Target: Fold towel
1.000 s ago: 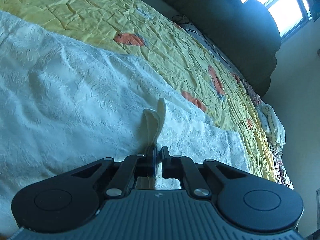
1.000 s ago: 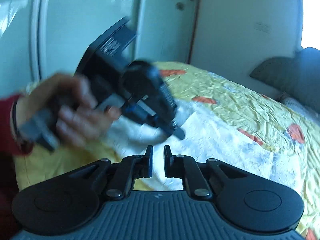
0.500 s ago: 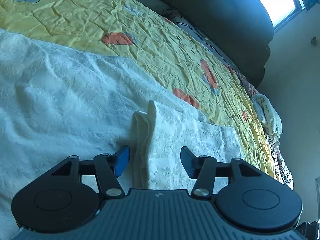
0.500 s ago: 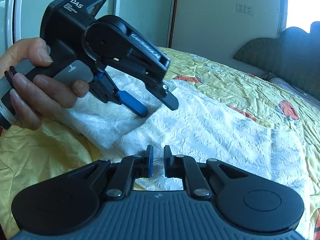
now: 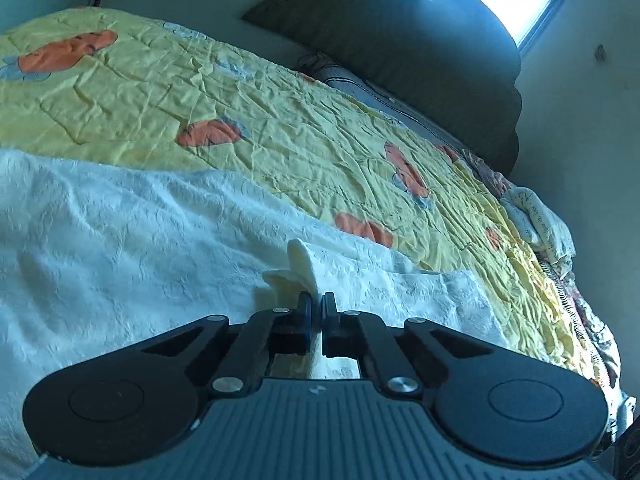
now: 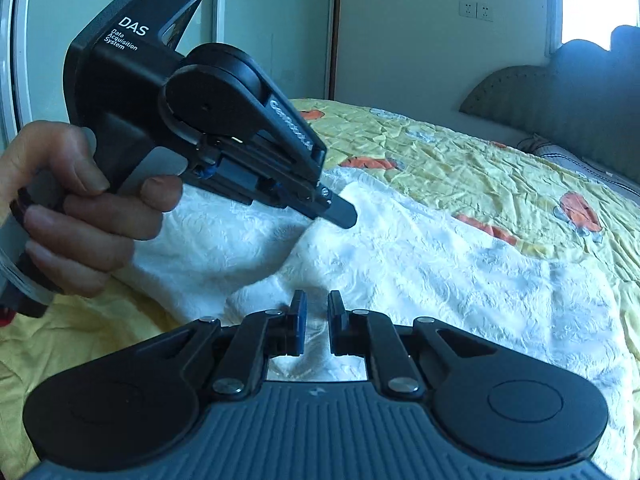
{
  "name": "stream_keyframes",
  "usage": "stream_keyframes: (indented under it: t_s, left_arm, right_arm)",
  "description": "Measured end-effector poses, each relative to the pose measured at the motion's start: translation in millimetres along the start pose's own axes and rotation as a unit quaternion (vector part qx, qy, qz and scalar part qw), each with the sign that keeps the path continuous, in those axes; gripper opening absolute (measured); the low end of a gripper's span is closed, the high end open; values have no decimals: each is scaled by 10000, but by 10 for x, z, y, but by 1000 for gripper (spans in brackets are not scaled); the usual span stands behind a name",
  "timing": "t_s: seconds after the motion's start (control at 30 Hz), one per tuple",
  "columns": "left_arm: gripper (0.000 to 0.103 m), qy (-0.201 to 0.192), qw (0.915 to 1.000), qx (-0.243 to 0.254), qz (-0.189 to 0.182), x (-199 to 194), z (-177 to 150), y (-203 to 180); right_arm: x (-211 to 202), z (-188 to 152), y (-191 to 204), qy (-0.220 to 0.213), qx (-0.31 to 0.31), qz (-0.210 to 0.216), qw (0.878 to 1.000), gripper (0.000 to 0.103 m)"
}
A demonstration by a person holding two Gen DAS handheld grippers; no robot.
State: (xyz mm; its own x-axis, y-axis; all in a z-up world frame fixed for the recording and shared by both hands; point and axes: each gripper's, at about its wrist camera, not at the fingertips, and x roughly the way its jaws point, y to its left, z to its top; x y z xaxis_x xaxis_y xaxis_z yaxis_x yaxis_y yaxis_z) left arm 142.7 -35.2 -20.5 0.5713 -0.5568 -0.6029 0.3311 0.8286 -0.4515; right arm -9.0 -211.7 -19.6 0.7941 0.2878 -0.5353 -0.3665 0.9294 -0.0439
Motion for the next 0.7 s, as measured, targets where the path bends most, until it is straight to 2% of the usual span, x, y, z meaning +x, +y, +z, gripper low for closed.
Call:
stream_keyframes:
  t_s: [0.07, 0.17, 0.2, 0.23, 0.27, 0.33, 0.4, 0.43, 0.5, 0.57, 0.63, 0.7]
  left_arm:
    - [5, 143, 9997, 120, 170, 101, -4, 10]
    - [6, 50, 9999, 38, 106, -9, 15, 38]
    - [16, -24, 9998, 85, 188, -74, 26, 32]
    - [21, -119, 9992, 165, 333, -146, 34, 20]
    - [21, -254, 9978, 282, 540, -238, 38, 9]
    - [27, -475, 9928, 531, 961, -429, 23, 18]
    - [37, -468, 9877, 662, 1334, -602, -2, 84]
    - [40, -465, 9864, 682, 1422, -686, -30, 137]
    - [52, -418, 9846, 629, 1579, -811, -94, 270]
    - [53, -340, 9790, 606, 1918, -851, -166, 393]
    - [53, -324, 9704, 666, 2297, -858, -229, 474]
    - [56, -360, 9689, 568, 2379, -930, -256, 557]
  right_arm:
    - [12, -34, -7, 47, 41, -1, 10000, 11]
    - [-87, 23, -81, -104, 454, 57, 9989, 11]
    - [-127, 36, -114, -225, 609, 116, 9978, 11]
    - [-108, 48, -163, -236, 732, 162, 9969, 11]
    - [-61, 51, -197, -121, 815, 201, 9964, 12]
    - [87, 29, -205, 286, 766, 133, 9966, 13]
    - [68, 52, -166, 157, 772, -21, 9969, 14]
    - [40, 79, -140, 59, 790, -20, 9969, 14]
    - [28, 114, -88, -89, 746, 66, 9971, 14]
    - [131, 107, -39, 115, 616, -23, 9980, 22]
    - [177, 101, -14, 192, 622, -212, 9977, 23]
    - [139, 142, -39, 82, 889, -183, 9958, 23]
